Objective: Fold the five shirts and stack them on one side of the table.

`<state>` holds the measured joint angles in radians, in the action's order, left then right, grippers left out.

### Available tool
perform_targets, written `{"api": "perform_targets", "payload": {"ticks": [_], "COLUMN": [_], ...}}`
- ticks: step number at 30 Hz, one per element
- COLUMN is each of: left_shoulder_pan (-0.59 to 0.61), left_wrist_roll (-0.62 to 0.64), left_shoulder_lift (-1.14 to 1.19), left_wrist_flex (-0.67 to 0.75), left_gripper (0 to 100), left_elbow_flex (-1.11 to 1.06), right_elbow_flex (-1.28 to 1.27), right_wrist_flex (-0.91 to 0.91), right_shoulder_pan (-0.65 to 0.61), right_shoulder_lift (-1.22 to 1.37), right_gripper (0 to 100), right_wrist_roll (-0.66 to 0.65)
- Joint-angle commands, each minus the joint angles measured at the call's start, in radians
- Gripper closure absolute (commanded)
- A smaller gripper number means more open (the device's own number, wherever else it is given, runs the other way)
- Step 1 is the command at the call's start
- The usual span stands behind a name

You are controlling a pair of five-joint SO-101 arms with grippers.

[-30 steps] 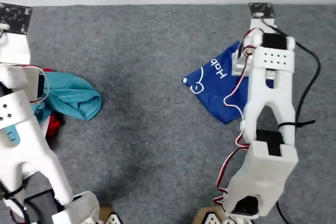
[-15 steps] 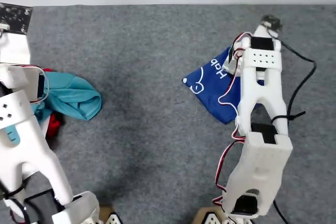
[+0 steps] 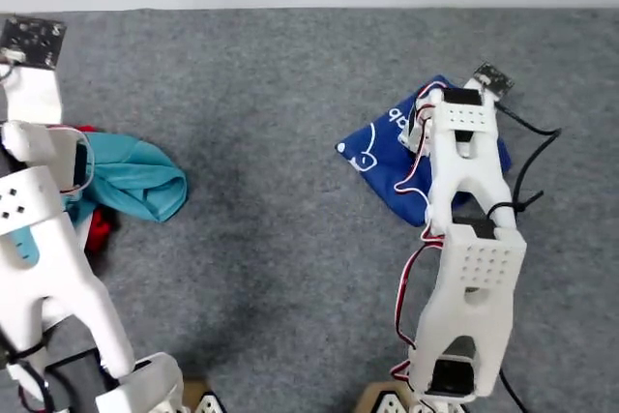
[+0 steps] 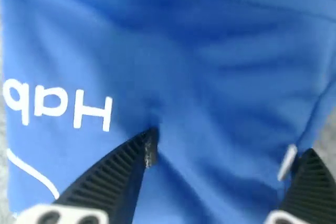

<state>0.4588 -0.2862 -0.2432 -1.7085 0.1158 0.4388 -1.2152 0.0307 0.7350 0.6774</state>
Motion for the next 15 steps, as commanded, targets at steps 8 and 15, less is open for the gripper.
{"api": "perform_targets", "payload": {"ticks": [8,15], "left_shoulder_pan": [0.002,0.002], "left_wrist_roll": [-0.012,-0.014], "left_shoulder_lift": [-0.028,-0.031], "left_wrist_flex": [0.025,0.029], "left_gripper": [100,100], "left_elbow_flex": [-0.010,-0.007], "right_elbow_flex": [0.118,0.265], "right_wrist_flex": [0.097,-0.065], "right_shoulder_pan": [-0.019,0.022], "right_shoulder_lift": [0.094,0.082], "right_gripper": [82.9,99.1], "right_wrist_roll": [-0.014,-0.132]}}
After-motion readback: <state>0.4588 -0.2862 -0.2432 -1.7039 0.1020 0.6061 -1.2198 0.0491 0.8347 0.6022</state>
